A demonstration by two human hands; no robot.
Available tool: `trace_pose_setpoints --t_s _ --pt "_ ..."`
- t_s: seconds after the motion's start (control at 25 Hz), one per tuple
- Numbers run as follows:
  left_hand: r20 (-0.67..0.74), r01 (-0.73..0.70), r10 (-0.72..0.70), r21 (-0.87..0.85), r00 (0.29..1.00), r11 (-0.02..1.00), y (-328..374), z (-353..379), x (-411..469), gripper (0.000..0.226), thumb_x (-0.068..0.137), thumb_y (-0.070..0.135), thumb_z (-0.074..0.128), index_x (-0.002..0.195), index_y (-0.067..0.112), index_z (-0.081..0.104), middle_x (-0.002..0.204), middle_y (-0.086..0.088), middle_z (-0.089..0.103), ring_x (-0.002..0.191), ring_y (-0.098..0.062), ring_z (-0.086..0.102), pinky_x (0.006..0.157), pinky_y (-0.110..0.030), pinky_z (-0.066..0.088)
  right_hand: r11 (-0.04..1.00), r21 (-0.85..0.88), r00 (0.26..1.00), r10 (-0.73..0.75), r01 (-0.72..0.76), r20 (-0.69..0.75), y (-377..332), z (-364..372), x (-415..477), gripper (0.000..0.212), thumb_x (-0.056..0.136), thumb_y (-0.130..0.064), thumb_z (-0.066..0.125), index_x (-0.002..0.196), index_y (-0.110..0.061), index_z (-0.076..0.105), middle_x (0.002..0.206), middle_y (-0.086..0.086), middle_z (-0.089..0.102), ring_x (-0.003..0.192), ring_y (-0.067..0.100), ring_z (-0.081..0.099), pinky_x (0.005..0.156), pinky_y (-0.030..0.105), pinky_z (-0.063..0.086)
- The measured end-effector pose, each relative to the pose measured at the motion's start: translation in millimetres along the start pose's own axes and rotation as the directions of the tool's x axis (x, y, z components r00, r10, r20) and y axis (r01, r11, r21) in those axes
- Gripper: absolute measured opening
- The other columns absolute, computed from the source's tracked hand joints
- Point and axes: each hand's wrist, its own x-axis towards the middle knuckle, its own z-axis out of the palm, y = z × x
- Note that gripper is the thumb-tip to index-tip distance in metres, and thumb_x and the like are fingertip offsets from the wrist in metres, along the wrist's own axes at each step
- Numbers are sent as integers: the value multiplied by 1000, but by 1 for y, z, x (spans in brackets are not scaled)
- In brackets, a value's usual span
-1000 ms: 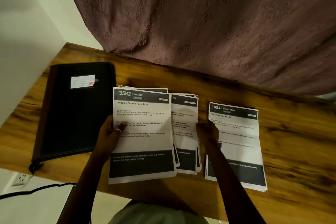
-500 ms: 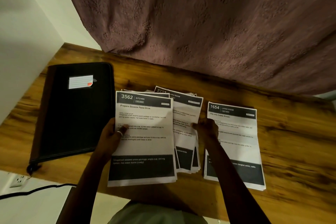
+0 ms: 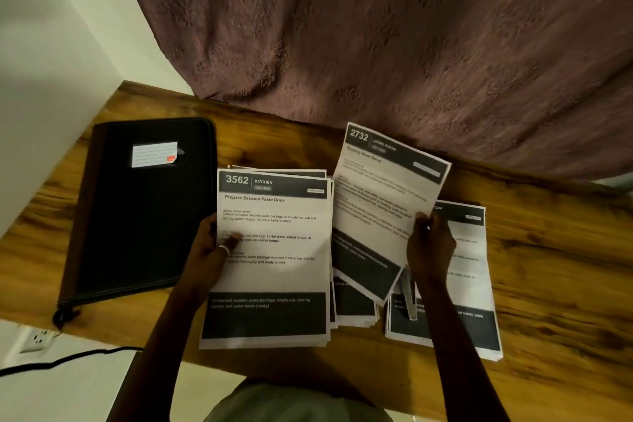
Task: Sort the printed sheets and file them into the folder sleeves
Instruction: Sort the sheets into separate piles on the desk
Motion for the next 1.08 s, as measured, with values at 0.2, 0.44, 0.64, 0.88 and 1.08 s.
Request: trace_pose_setpoints --t_s 0.2,0.44,0.64,0.88,1.08 --pt "23 21 -17 -203 1000 979 5 -1 -5 67 96 11 60 150 35 29 122 0 66 100 -24 72 69 -38 63 934 323 980 186 -154 -69 16 -22 17 24 103 -28 47 123 -15 51 123 5 63 107 23 63 89 48 55" --pt "85 -23 38 -166 996 986 8 0 -5 56 97 10 59 145 31 38 125 -7 66 103 -30 71 74 -44 62 879 426 969 246 -214 -19 22 -27 15 29 103 -26 47 130 -16 50 126 2 63 109 21 63 90 46 54" --pt "122 -130 131 -18 984 991 6 8 -3 46 99 9 56 141 24 45 125 -6 64 104 -26 70 74 -36 62 889 387 964 265 -244 0 22 -22 7 29 103 -29 47 129 -17 51 126 4 62 107 23 62 90 45 53" --pt "83 -84 77 90 994 992 7 12 -4 27 100 13 55 116 34 58 118 1 65 98 -19 71 69 -26 61 935 327 981 175 -137 -89 18 -37 8 25 103 -30 46 119 -11 51 119 11 63 95 17 63 85 44 55" --pt "61 -69 65 65 996 996 9 12 -5 23 100 19 56 121 26 59 110 -1 70 91 -19 74 68 -29 62 938 342 987 -5 61 -161 5 -65 20 25 103 -35 46 119 -15 48 125 10 61 101 13 64 83 33 54"
